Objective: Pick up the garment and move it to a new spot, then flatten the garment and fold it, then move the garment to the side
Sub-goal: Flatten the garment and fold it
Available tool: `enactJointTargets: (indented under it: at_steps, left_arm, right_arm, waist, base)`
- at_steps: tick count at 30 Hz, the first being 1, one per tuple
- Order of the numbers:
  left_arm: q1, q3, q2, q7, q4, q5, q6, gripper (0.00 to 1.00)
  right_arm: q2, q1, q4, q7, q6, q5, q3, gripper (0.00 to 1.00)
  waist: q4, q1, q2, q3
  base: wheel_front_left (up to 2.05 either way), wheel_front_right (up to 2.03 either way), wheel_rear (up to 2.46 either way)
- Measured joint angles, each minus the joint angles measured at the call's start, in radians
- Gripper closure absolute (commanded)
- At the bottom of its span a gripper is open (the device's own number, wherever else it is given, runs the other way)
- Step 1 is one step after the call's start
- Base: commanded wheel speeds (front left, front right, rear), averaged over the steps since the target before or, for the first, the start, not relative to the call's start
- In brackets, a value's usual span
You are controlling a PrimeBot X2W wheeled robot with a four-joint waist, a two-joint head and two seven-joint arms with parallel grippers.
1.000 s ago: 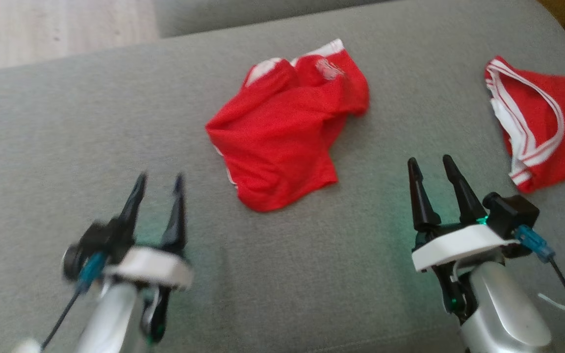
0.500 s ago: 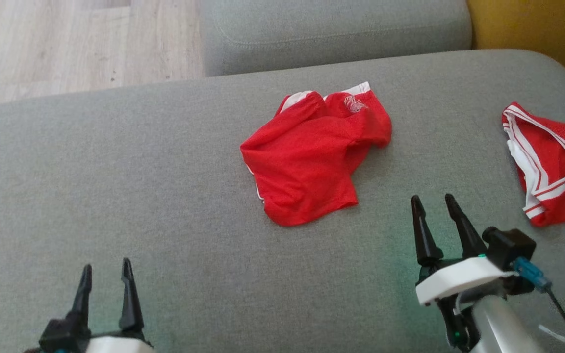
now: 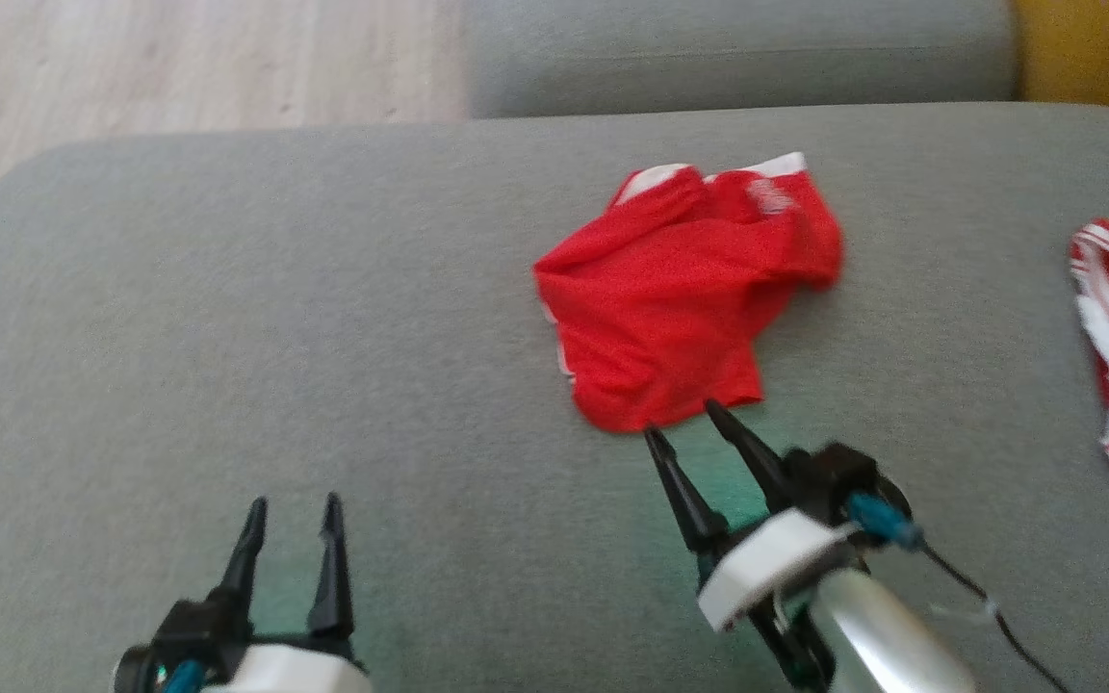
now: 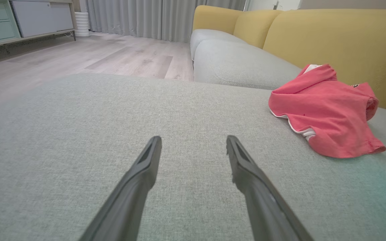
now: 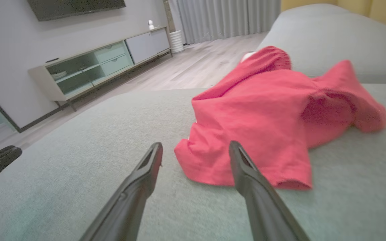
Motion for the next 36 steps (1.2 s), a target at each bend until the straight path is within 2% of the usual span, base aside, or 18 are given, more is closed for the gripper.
enactJointTargets:
  at_steps: [5,6,9,15,16,18,22,28,36]
  left_arm:
    - [-0.03,-0.055,0.0,0.0,-0.003,-0.019,-0.008,0.0]
    - [-0.042,-0.07,0.0,0.0,-0.005,-0.023,-0.008,0.0]
    - [-0.048,-0.085,0.0,0.0,-0.007,-0.034,-0.007,0.0]
    - [-0.066,-0.096,0.0,0.0,-0.003,-0.045,-0.006,0.0]
    - [-0.07,-0.098,0.0,0.0,-0.003,-0.05,-0.002,0.0]
    - [-0.077,-0.102,0.0,0.0,-0.002,-0.057,0.002,0.0]
    - [-0.082,-0.111,0.0,0.0,-0.002,-0.06,0.006,0.0]
    - [-0.095,-0.13,-0.001,0.0,0.001,-0.068,0.006,0.0]
    - [-0.088,-0.186,-0.001,0.0,0.013,-0.1,0.017,0.0]
  right_arm:
    - [-0.001,-0.108,0.097,0.0,0.0,0.004,0.025,0.0]
    - [-0.002,-0.143,0.149,0.0,0.0,0.002,0.02,0.0]
    - [-0.004,-0.183,0.239,0.0,0.0,-0.001,0.014,0.0]
    - [-0.005,-0.23,0.344,0.003,0.0,-0.004,0.03,0.0]
    - [-0.005,-0.236,0.355,0.003,0.0,-0.002,0.034,0.11]
    - [-0.006,-0.25,0.364,0.001,0.0,0.013,0.05,1.0]
    - [-0.012,-0.271,0.344,0.002,0.0,0.043,0.061,1.0]
    - [-0.017,-0.309,0.146,0.003,0.0,0.029,0.063,1.0]
    - [-0.021,-0.542,0.0,0.002,0.0,0.046,0.151,1.0]
  waist:
    - [0.066,0.0,0.0,0.029]
    - [0.1,0.0001,0.0,0.046]
    - [0.144,0.0001,0.0,0.076]
    - [0.195,0.0002,0.0,0.125]
    - [0.201,0.0002,0.0,0.133]
    - [0.209,0.0001,0.0,0.144]
    - [0.199,0.0002,0.0,0.149]
    - [0.195,0.0,0.0,0.121]
    - [0.281,0.0,0.0,0.062]
  base:
    - [0.0,0.0,0.0]
    - [0.0,0.0,0.0]
    - [0.0,0.0,0.0]
    - [0.0,0.0,0.0]
    - [0.0,0.0,0.0]
    - [0.0,0.0,0.0]
    - [0.0,0.0,0.0]
    - [0.0,0.0,0.0]
    - [0.0,0.0,0.0]
